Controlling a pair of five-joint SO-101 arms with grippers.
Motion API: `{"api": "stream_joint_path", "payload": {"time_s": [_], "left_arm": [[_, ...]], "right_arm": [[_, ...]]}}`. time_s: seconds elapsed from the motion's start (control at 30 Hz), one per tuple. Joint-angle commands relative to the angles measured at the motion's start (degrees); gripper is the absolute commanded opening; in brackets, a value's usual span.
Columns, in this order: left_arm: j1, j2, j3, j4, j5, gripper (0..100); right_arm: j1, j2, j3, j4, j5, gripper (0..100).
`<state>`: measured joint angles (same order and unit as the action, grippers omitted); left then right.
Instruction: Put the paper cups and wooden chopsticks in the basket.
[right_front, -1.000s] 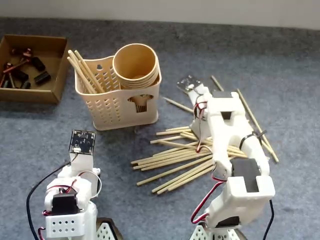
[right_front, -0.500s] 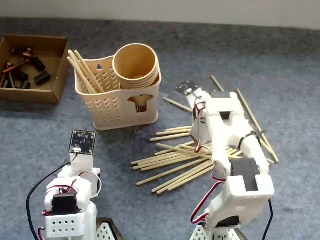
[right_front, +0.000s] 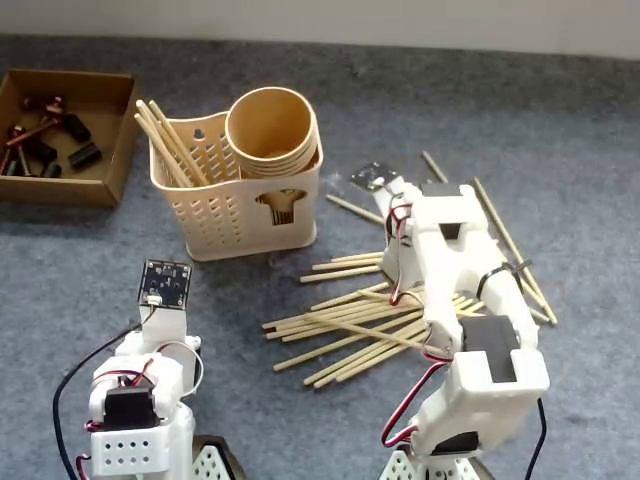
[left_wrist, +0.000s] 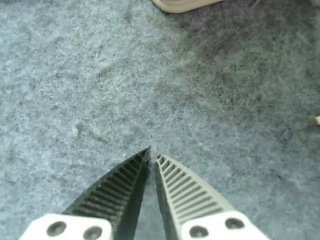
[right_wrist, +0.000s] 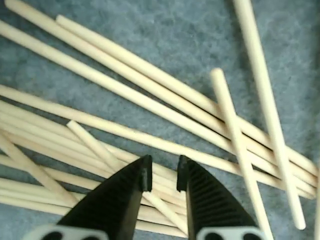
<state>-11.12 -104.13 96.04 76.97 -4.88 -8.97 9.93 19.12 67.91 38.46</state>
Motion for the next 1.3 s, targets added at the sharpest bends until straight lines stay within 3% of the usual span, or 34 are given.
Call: {"api": "stream_joint_path", "payload": {"time_s": [0.0,0.43,0.57,0.9,1.27], "left_arm": [[-0.48,-0.22,1.19,0.18,-0.26,1],[-0.48,-0.22,1.19,0.18,-0.26,1],[-0.48,-0.22,1.19,0.18,-0.26,1],[-0.48,-0.22,1.19,0.18,-0.26,1],[-0.48,-0.22,1.19,0.18,-0.26,1]], "right_arm": [[0.04,-4.35,-0.66,3.03,0.35,10.5],[-2.68,-27.12,10.77,5.85,0.53,10.5],[-4.97,-30.64,16.04,-0.04,0.53,10.8],[-9.1,-28.09,20.35,-3.91,0.53,11.0],[-8.75,-20.97,19.82,-4.09,0.53,11.1]]}}
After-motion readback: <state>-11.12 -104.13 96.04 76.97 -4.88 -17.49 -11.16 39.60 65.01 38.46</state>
